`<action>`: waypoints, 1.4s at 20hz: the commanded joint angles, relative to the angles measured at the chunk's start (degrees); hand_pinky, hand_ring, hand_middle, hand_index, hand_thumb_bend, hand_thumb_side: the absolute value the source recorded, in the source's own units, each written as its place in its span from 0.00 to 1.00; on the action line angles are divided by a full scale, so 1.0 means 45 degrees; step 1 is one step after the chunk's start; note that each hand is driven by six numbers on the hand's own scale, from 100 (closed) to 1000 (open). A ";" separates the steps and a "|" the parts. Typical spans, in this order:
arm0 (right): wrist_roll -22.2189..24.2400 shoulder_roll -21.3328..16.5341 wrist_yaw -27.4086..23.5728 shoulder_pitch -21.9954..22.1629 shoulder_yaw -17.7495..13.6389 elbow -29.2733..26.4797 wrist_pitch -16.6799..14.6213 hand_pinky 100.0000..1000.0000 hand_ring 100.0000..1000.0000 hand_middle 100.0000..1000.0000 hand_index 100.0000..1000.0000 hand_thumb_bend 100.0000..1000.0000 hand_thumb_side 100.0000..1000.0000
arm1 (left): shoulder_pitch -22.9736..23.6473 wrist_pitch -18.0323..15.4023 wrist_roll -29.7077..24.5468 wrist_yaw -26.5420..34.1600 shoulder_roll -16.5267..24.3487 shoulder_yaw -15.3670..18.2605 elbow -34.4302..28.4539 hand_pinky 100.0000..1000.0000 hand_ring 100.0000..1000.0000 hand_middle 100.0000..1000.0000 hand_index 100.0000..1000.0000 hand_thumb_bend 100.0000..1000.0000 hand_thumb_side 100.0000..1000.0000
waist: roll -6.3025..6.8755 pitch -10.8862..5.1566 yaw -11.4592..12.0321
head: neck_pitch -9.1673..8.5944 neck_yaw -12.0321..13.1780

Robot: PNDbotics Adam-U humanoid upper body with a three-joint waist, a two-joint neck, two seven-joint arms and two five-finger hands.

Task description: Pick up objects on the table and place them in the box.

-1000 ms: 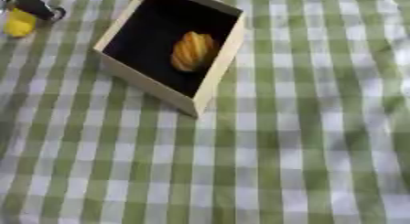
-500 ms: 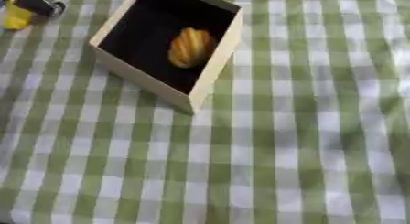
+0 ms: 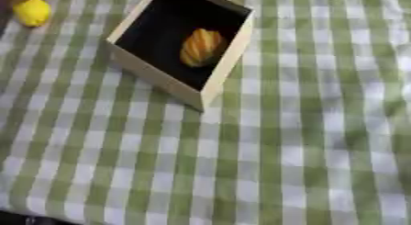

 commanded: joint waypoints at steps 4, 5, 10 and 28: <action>0.0032 -0.0143 -0.0157 -0.0100 -0.0088 -0.0253 -0.0027 0.93 0.80 0.68 0.90 0.00 0.59 | 0.0182 0.0064 -0.0232 -0.0020 0.0466 0.0332 0.0491 0.78 0.86 0.76 0.90 0.39 0.21 | -0.0087 -0.0424 0.0021 | 0.0064 0.0075; 0.0038 -0.0127 -0.0175 -0.0114 -0.0081 -0.0253 -0.0031 0.93 0.80 0.68 0.90 0.00 0.59 | 0.0227 0.0052 -0.0225 0.0077 0.0417 0.0337 0.0589 0.78 0.86 0.75 0.90 0.39 0.21 | -0.0105 -0.0417 -0.0005 | 0.0045 0.0095; 0.0018 -0.0090 -0.0227 -0.0130 -0.0096 -0.0253 -0.0056 0.93 0.80 0.67 0.90 0.00 0.59 | 0.0340 -0.0073 -0.0261 0.0526 0.0214 0.0277 0.0918 0.75 0.84 0.70 0.86 0.35 0.18 | -0.0148 -0.0328 -0.0104 | -0.0023 0.0092; 0.0085 -0.0151 -0.0266 -0.0010 -0.0110 -0.0253 -0.0003 0.93 0.80 0.67 0.90 0.00 0.58 | 0.0324 -0.0554 -0.0897 0.1634 0.0659 -0.0749 -0.3003 0.57 0.56 0.44 0.64 0.00 0.04 | -0.0092 -0.0563 0.0190 | 0.0285 -0.0149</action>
